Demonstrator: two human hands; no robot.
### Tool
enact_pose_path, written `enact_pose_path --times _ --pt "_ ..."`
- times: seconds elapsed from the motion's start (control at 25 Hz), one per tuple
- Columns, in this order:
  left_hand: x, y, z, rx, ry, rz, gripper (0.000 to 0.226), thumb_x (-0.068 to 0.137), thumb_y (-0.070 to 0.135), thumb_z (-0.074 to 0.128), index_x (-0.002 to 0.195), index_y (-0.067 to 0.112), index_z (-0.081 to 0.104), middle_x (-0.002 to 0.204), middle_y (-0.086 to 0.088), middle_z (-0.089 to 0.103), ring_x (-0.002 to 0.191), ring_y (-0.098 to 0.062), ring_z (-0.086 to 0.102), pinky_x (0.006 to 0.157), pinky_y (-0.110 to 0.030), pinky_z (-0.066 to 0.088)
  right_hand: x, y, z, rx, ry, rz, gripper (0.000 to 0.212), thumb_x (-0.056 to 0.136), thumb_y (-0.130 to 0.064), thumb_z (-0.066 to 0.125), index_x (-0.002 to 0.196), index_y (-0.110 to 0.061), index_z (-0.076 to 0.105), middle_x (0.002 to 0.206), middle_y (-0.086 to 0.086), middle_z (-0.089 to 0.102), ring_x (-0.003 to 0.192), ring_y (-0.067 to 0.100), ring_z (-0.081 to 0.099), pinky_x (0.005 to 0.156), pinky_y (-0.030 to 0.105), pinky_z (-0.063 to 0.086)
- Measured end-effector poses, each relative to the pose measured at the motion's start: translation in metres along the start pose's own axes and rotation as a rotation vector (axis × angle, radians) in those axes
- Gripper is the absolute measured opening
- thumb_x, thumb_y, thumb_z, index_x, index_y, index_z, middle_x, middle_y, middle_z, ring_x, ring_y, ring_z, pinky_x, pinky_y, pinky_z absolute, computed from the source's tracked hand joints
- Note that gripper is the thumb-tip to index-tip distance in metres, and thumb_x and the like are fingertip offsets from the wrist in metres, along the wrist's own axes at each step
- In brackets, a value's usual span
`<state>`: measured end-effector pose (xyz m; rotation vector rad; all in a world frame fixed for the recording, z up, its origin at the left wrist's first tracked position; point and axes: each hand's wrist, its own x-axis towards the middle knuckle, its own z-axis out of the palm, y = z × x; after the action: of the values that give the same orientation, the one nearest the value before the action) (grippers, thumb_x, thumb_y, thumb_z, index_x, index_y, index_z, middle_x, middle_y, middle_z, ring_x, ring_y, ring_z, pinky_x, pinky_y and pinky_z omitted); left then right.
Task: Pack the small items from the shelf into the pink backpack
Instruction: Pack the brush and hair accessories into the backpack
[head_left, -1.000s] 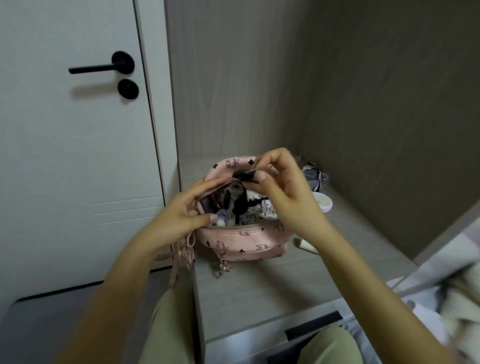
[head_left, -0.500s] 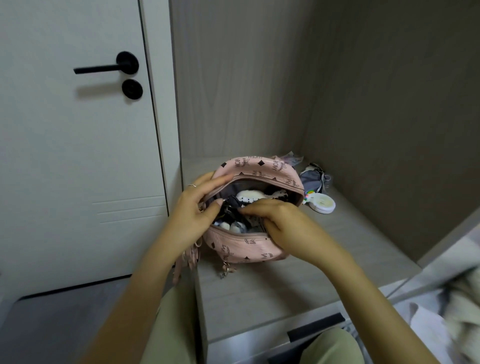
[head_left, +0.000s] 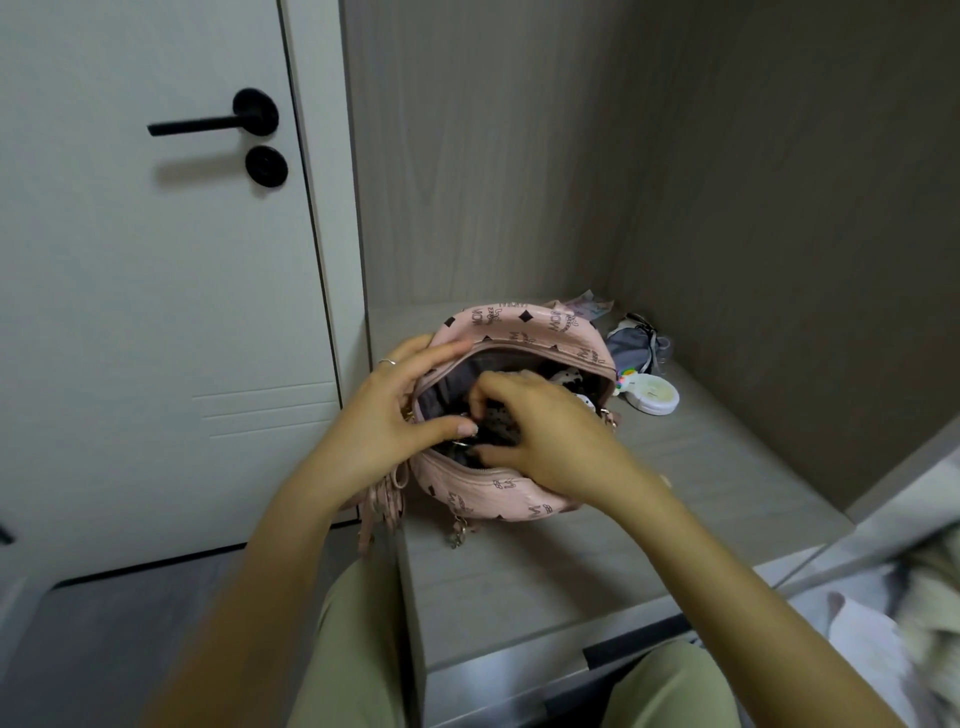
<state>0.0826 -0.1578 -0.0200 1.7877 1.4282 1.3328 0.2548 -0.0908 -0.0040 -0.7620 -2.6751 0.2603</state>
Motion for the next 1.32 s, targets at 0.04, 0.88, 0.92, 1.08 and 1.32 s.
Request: enact_pose_path --times 0.04,0.88,0.92,1.08,1.32 --pt "0.000 0.000 0.002 -0.005 0.014 0.000 0.057 0.078 0.029 0.066 0.132 0.025 0.051 0.134 0.008 0.046 0.125 0.002 0.043 0.104 -0.022 0.037 -0.001 0.000 -0.002 -0.004 -0.010 -0.015 0.030 0.072 -0.027 0.073 0.087 -0.023 0.047 0.090 -0.007 0.056 0.087 0.018 0.048 0.070 0.037 0.041" --pt "-0.025 -0.013 0.020 0.081 0.055 0.081 0.057 0.082 0.049 0.057 0.135 0.052 0.036 0.144 0.029 0.028 0.136 0.005 0.026 0.110 -0.017 0.027 -0.043 0.012 -0.019 0.038 -0.027 0.149 0.018 0.084 -0.012 0.063 0.093 -0.025 0.073 0.096 -0.011 0.070 0.096 0.012 0.060 0.085 0.035 0.047" --pt "-0.026 -0.014 0.019 0.081 0.047 0.053 0.062 0.078 0.054 0.060 0.135 0.052 0.035 0.147 0.026 0.027 0.137 0.003 0.025 0.113 -0.028 0.028 -0.043 0.012 -0.020 0.038 -0.042 0.103 0.019 0.087 -0.014 0.060 0.097 -0.023 0.073 0.097 -0.009 0.071 0.098 0.014 0.060 0.086 0.034 0.046" --pt "-0.027 -0.012 0.015 0.057 -0.028 0.017 0.094 0.056 0.063 0.076 0.138 0.050 0.032 0.151 0.020 0.020 0.141 -0.003 0.021 0.113 -0.045 0.028 -0.050 0.002 -0.021 0.147 -0.081 0.031 0.048 0.097 -0.044 0.030 0.097 -0.019 0.070 0.097 -0.013 0.064 0.095 0.007 0.056 0.088 0.033 0.042" --pt "-0.028 -0.007 0.014 0.093 -0.059 0.047 0.110 0.048 0.056 0.084 0.142 0.041 0.028 0.152 0.014 0.018 0.141 -0.007 0.021 0.113 -0.047 0.029 -0.052 0.003 -0.021 -0.002 -0.141 0.045 0.070 0.085 -0.067 0.015 0.087 -0.025 0.071 0.097 -0.018 0.055 0.096 0.003 0.048 0.088 0.030 0.035"
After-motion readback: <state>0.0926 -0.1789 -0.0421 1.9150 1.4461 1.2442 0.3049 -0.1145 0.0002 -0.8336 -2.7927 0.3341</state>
